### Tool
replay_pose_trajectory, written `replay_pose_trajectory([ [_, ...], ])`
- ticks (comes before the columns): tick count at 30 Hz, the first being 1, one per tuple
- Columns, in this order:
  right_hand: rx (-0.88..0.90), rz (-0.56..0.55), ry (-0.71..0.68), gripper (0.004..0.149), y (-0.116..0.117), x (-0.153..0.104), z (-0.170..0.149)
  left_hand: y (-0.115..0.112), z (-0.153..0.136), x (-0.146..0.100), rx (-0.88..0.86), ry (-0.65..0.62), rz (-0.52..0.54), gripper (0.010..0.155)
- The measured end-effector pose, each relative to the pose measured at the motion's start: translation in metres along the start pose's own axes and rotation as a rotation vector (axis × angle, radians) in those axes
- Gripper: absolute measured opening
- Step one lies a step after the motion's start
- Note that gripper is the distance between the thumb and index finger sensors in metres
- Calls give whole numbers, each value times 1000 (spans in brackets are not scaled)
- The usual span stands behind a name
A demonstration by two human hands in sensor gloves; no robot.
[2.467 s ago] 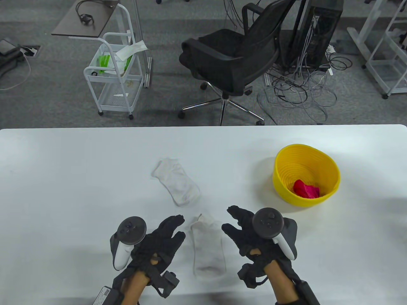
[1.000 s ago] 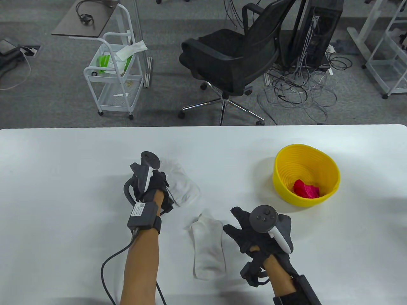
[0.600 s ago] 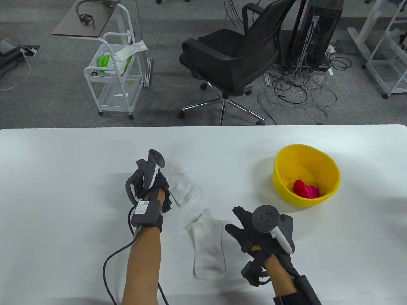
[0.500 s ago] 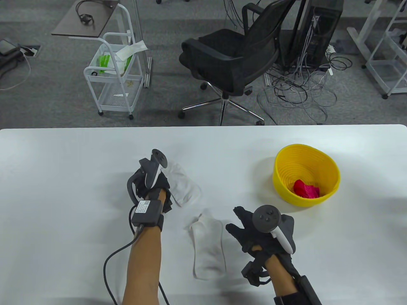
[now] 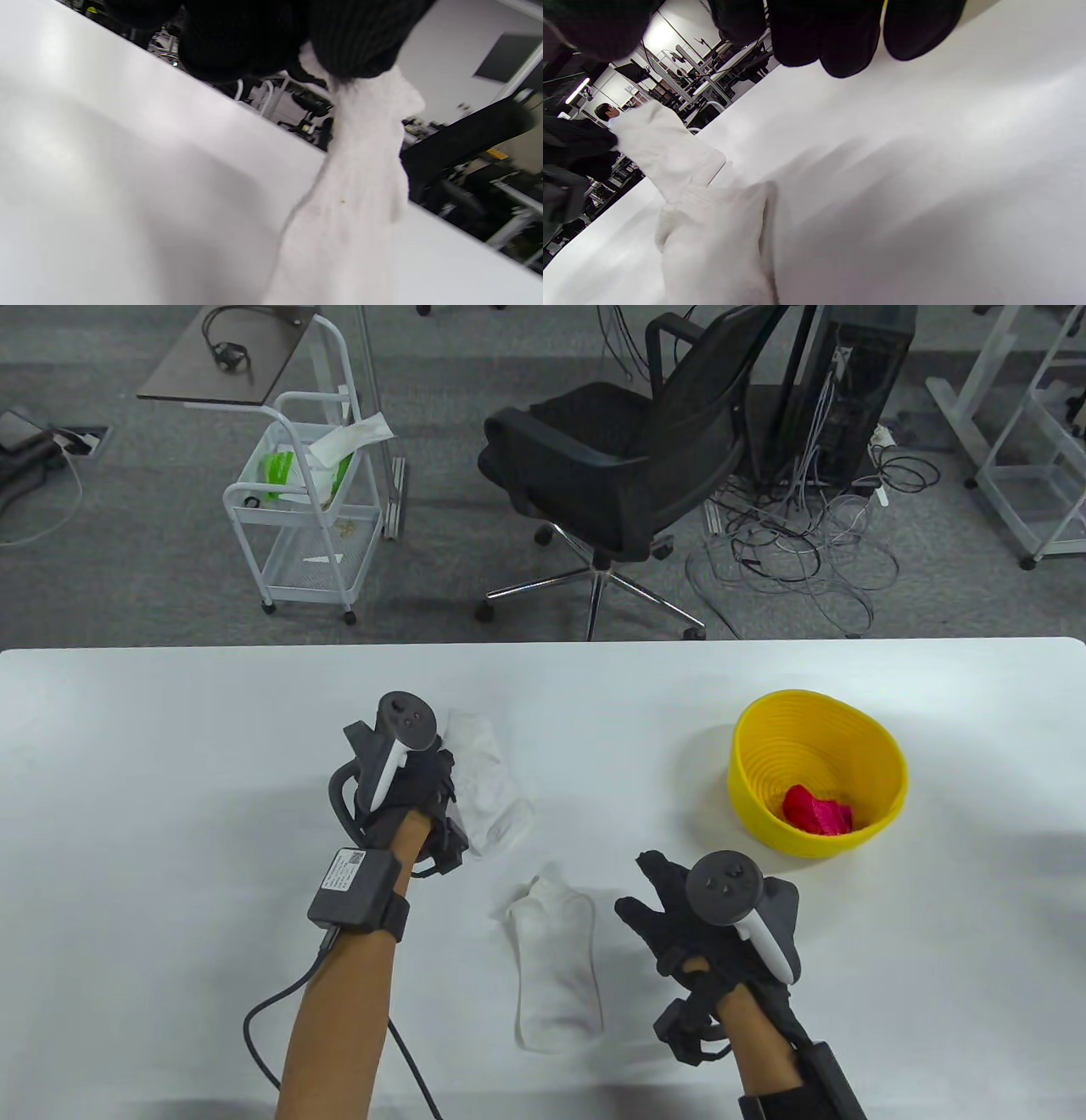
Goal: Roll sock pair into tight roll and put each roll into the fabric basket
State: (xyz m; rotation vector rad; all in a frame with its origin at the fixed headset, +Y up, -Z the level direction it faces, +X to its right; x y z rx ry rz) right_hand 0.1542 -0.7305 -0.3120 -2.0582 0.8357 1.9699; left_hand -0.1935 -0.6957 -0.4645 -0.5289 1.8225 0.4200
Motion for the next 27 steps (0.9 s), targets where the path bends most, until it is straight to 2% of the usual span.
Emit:
replay_pose_trajectory([
  [8,15,-24,-1,79,-5,-2,-5,58,42,-68,-66,-188,62,46],
  [14,26,-29,6,78,-6,-2,-9,82,60,-119,-75,-296,72,46],
  [20,47,-52,14,79,-11,-3,-13,84,60,-163,-83,-383,44,46],
  [27,97,-59,76,79,-12,2,-31,61,56,-208,-61,-485,-4,46],
])
Point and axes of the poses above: the tracker on the back of each hand, its own z axis roughly to the thumb side, its own x axis roughly from the wrist to the fingertips, y = z × x, the point moved 3 cm from there along x, roughly from the wrist to the fingertips, and after that the axes turned 6 degrees about -x, right-handed, at the moved point
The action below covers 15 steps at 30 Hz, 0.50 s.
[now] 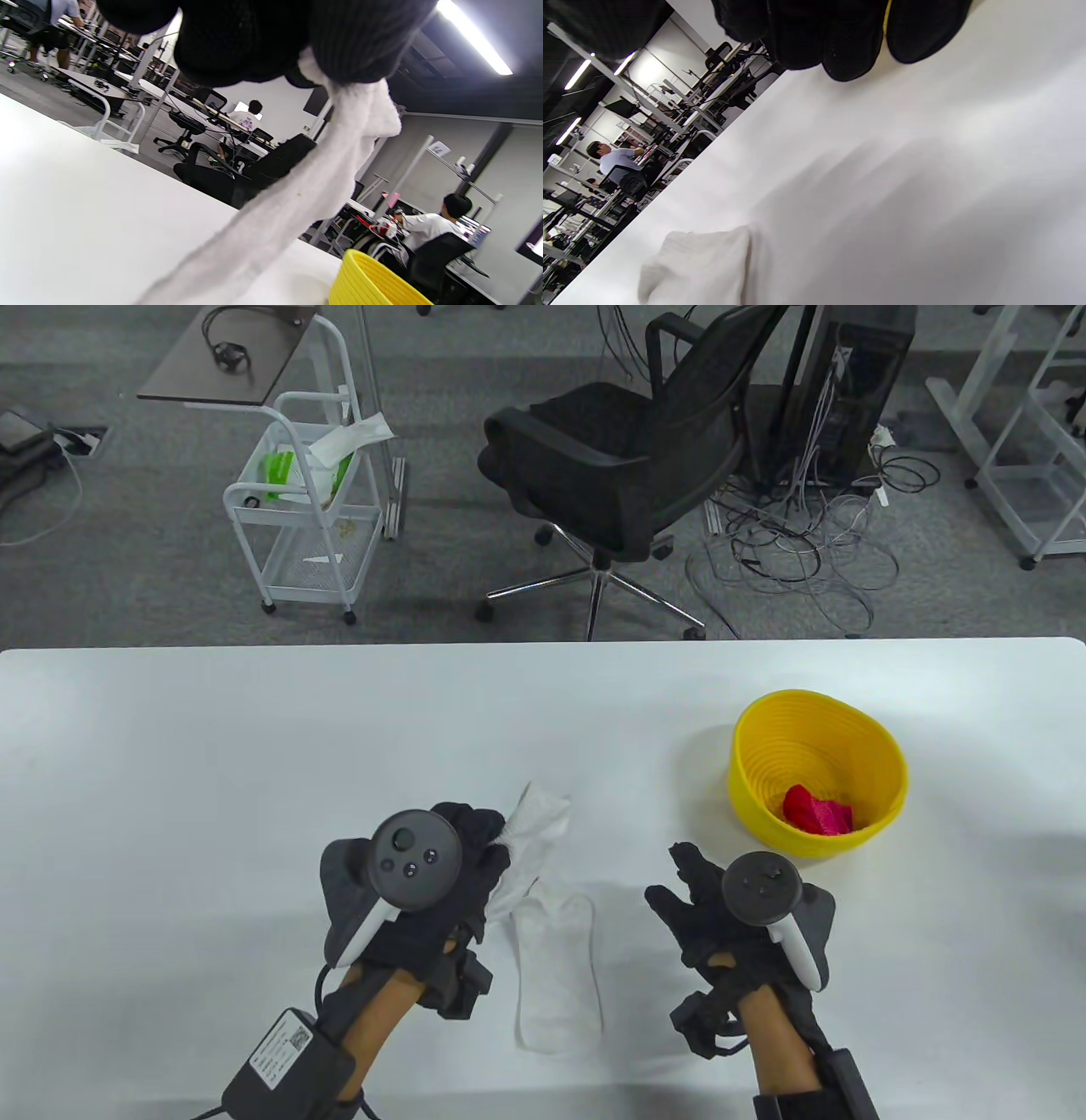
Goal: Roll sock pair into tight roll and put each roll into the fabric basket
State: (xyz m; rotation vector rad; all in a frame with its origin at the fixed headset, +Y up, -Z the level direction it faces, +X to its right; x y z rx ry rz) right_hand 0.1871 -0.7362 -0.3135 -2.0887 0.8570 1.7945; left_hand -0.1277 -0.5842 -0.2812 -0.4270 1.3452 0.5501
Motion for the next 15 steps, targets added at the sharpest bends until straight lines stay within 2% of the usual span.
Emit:
replay_pose_trajectory([
  [7,12,5,25,78,1,3,-8,-25,7,-29,-21,-85,-75,46],
  [12,11,2,11,78,1,2,-6,-42,10,-42,-43,-151,-163,46],
  [15,8,2,9,78,1,2,-6,-53,10,-48,-94,-194,-256,46],
])
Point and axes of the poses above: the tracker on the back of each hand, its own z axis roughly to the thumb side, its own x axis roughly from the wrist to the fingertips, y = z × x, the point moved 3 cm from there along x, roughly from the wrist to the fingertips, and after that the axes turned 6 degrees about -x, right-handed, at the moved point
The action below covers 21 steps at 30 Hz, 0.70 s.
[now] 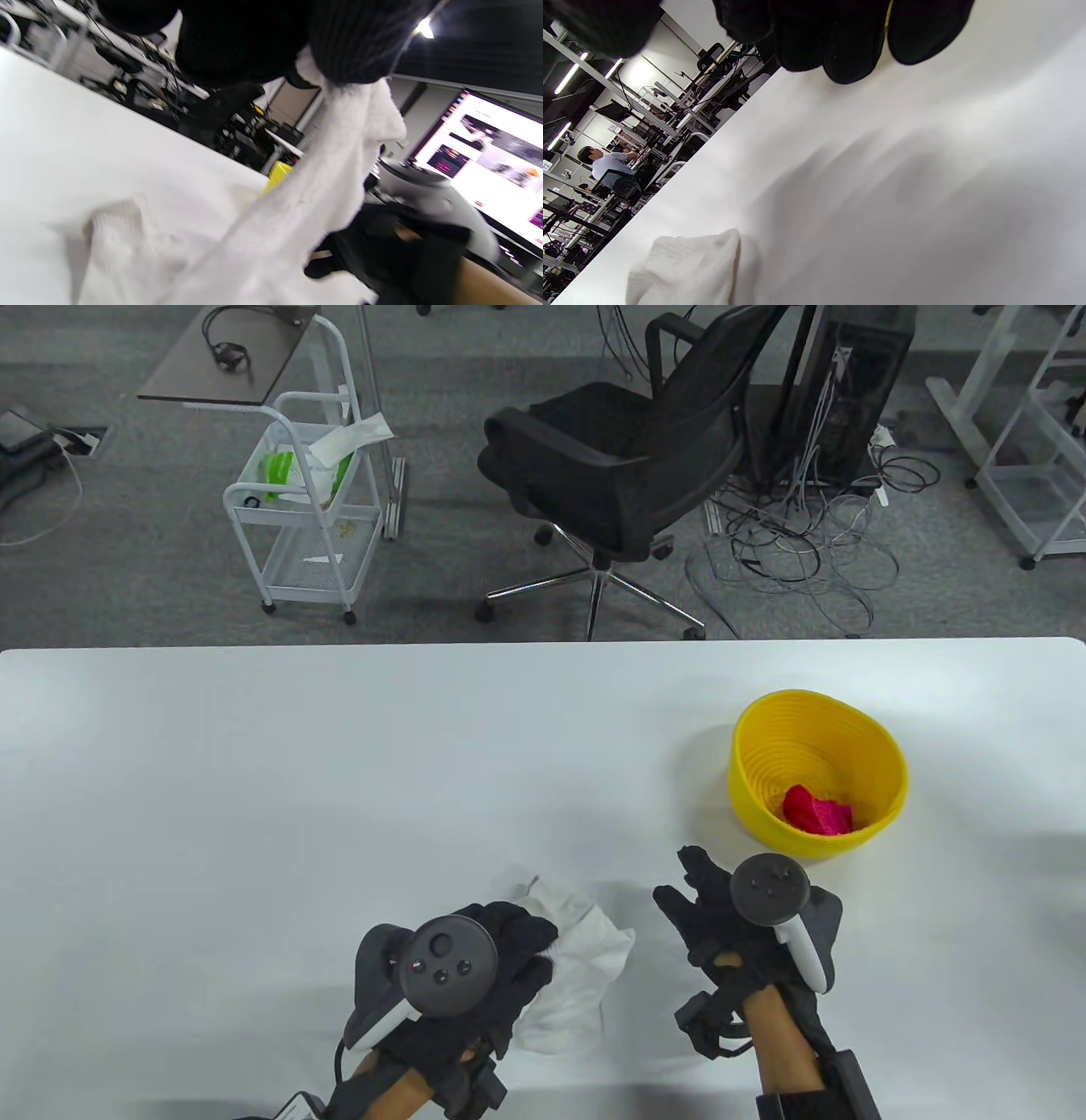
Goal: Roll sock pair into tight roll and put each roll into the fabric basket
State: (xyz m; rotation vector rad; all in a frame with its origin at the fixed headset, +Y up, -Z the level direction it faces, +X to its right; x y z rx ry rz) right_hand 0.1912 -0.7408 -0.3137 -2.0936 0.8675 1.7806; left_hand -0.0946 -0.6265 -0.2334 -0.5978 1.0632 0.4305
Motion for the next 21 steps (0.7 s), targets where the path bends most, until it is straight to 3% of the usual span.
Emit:
replay_pose_trajectory([
  [10,0,12,-4,78,1,0,2,-22,-22,9,-30,3,-100,45],
  [21,-2,20,-2,78,3,0,2,-37,-72,47,-79,184,-114,45],
])
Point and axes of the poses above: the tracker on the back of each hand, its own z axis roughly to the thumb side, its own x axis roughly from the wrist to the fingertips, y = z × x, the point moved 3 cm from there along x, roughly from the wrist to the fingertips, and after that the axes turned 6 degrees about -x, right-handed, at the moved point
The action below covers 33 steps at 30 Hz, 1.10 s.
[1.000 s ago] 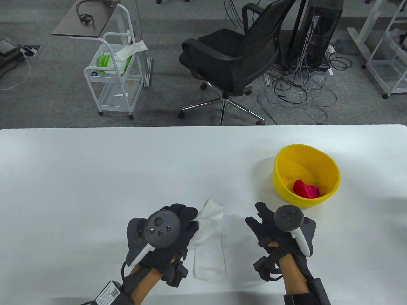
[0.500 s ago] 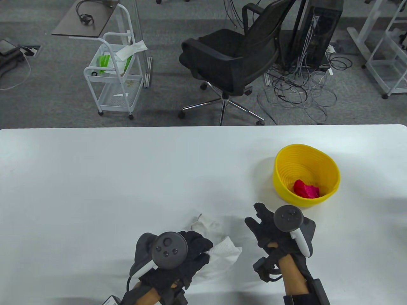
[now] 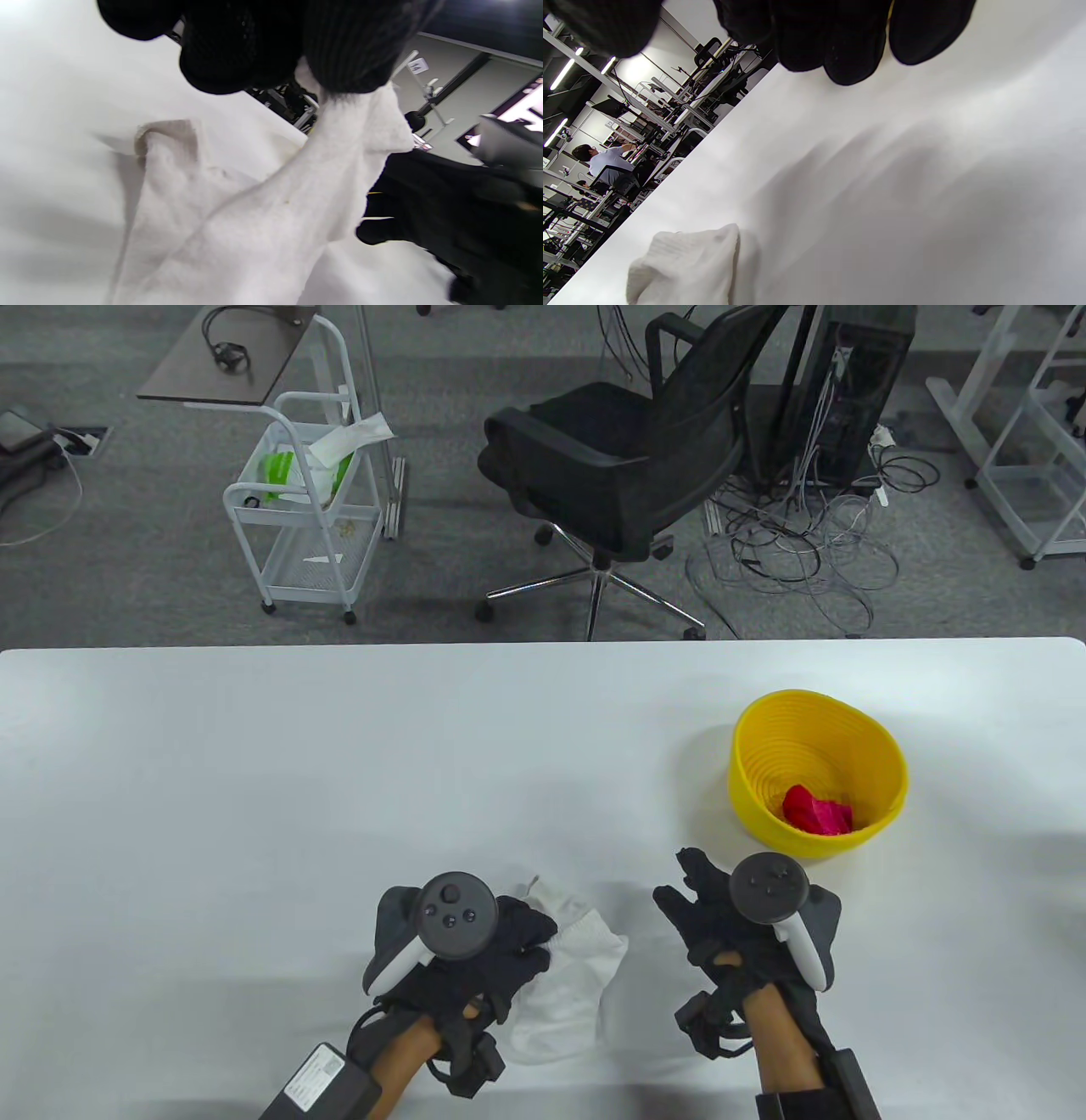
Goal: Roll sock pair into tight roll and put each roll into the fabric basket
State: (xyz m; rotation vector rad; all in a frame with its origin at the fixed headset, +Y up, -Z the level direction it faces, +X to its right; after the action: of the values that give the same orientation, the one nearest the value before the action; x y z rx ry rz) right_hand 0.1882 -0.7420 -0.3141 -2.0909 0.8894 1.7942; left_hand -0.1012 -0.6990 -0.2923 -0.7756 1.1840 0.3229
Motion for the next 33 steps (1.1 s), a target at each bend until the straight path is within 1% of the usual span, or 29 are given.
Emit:
replay_pose_trajectory([
  [9,-7,4,-22,77,2,-1,4,-6,-29,30,121,163,50,45],
  [14,-22,12,-36,77,5,-2,8,-10,-41,38,151,232,63,45],
  [17,-40,23,-42,77,8,-2,10,-12,-44,40,221,260,99,46],
  [20,-70,19,-54,77,9,-4,12,-15,-46,41,258,251,118,46],
  [23,-94,19,-73,77,10,-6,16,-18,-50,43,317,281,130,47],
  [27,-124,39,-100,76,15,-9,24,-20,-53,43,354,296,135,53],
  [29,-149,50,-125,76,18,-12,30,-15,-51,37,351,290,148,58],
  [33,-191,68,-173,75,24,-18,41,3,-44,20,293,259,168,61],
])
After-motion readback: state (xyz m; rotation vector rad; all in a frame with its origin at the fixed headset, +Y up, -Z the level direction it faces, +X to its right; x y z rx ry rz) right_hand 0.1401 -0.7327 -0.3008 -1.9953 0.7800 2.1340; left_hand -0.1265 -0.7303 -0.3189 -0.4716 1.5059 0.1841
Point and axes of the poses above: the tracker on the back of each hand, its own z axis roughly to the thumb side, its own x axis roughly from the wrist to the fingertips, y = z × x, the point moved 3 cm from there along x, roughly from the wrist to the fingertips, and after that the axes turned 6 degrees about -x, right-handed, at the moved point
